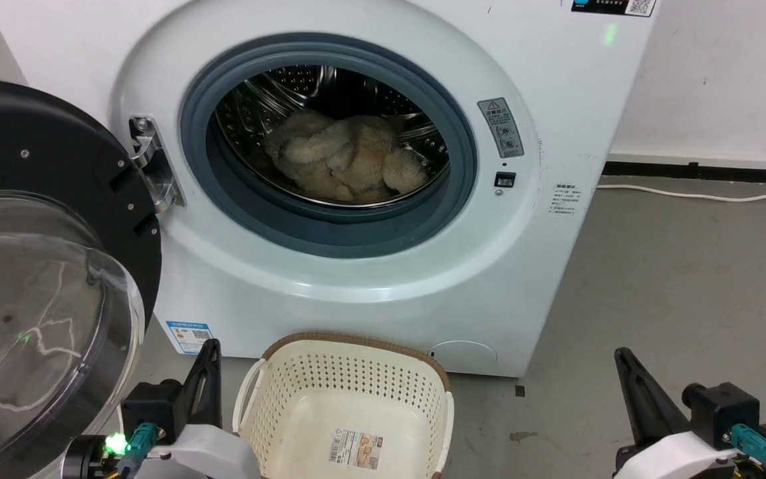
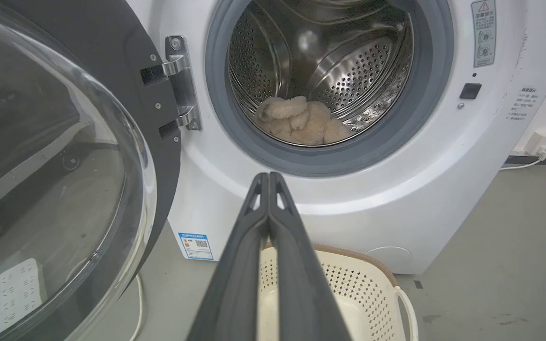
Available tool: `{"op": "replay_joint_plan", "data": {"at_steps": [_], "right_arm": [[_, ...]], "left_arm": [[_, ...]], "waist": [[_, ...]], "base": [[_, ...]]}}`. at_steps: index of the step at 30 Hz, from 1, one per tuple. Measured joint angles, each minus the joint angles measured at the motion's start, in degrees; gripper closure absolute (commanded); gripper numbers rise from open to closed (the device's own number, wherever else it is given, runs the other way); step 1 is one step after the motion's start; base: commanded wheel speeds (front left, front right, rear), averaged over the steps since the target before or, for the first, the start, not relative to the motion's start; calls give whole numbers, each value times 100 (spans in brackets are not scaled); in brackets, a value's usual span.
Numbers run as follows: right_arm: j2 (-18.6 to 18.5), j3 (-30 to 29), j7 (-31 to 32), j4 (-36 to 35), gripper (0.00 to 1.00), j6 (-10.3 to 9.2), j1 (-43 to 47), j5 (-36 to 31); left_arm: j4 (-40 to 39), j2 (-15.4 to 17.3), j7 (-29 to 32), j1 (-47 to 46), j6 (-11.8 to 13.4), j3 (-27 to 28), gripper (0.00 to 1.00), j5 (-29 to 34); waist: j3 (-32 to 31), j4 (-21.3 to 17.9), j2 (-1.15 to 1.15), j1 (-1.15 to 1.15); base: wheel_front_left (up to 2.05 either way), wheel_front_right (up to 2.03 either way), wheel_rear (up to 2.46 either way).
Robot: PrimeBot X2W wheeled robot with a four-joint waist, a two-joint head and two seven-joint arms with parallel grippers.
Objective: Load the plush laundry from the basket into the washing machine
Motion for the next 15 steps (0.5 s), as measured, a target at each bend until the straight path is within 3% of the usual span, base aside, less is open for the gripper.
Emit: {"op": "replay_joint_plan", "data": {"at_steps": [15], "right_arm": [[0,18,105,-38,100,0,-122,-198]], "left_arm": [[-56,-136,99,-3,-51,145,100,297]], "waist": [[51,-47,0,0]], "base": [[0,0,0]]}}
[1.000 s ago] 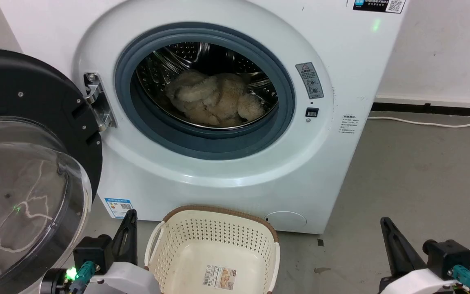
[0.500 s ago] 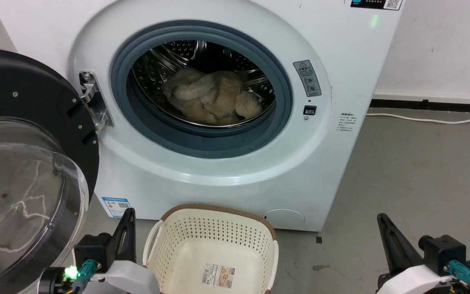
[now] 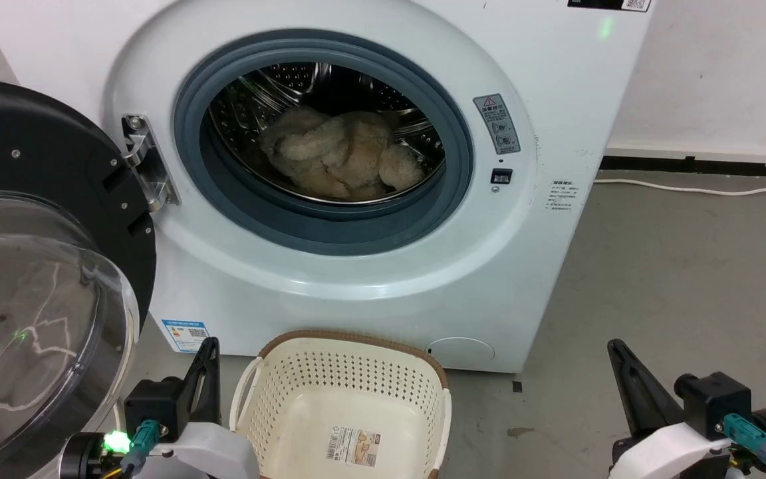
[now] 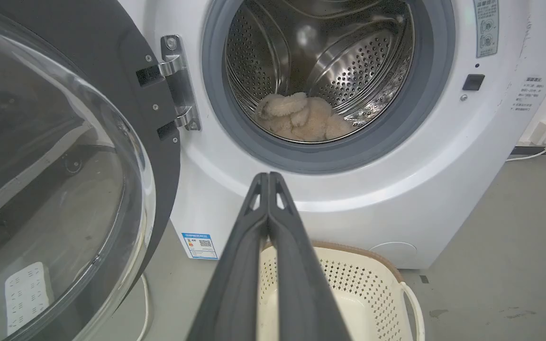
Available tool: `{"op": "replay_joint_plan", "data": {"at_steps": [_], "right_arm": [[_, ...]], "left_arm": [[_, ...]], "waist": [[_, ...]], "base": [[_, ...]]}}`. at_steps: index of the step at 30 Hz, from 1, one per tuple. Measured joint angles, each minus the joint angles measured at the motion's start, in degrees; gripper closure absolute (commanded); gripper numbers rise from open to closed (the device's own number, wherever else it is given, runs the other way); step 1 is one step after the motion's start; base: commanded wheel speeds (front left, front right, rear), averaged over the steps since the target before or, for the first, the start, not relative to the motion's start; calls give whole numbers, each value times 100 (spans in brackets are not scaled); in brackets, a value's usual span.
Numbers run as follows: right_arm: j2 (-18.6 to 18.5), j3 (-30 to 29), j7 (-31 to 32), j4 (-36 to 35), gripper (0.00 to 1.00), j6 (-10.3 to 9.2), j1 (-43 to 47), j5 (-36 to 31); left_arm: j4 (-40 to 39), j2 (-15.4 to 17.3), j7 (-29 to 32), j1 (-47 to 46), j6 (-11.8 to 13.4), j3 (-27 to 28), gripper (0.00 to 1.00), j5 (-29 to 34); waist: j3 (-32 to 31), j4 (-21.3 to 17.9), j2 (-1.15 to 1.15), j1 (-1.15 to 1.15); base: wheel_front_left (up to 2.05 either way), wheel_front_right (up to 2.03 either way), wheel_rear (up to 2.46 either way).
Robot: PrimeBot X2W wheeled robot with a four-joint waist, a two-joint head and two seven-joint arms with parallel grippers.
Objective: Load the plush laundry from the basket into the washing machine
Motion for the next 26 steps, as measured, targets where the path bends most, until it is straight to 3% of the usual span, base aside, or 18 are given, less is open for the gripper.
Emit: {"op": "replay_joint_plan", "data": {"at_steps": [26], "right_arm": [[0,16,101,-49,100,0,-96,-144]], "left_arm": [[-59,-131,97,-4,-51,116,100,272]], "waist": [[40,-37,0,0]], "base": [[0,0,0]]}}
